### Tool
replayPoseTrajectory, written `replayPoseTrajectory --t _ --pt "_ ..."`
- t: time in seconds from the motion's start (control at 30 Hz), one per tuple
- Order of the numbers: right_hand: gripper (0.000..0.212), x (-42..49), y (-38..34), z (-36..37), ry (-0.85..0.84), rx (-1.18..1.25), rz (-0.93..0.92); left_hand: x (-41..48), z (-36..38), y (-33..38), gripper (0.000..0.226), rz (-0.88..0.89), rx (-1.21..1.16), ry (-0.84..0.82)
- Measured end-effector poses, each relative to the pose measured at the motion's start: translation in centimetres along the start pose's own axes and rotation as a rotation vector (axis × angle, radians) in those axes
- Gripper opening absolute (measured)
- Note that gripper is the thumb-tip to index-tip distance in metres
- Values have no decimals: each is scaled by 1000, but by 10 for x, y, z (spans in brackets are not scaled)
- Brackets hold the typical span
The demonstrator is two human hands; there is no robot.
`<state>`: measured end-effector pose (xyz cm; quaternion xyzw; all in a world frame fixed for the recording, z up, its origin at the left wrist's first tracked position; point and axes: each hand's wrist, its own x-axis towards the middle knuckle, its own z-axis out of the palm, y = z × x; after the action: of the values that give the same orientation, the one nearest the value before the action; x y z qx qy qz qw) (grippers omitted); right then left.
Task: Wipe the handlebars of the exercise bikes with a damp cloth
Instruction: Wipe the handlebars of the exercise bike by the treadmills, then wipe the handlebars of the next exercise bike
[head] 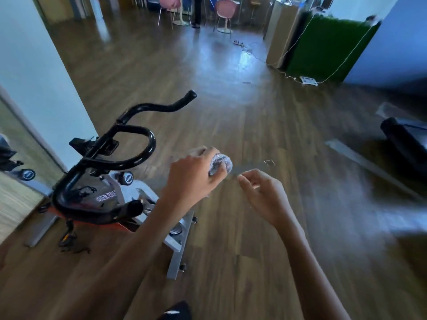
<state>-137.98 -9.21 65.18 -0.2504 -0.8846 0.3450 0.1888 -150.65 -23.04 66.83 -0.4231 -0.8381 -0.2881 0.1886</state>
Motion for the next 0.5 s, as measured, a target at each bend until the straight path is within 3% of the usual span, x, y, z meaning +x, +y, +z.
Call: replayPoseTrajectory --t 0.3,0.5 --pt "20 71 123 -5 -235 -189 133 13 165 -3 49 -199 -84 -294" --pt "25 180 174 -5 -406 -237 158 84 246 -20 50 -306 -52 -391"
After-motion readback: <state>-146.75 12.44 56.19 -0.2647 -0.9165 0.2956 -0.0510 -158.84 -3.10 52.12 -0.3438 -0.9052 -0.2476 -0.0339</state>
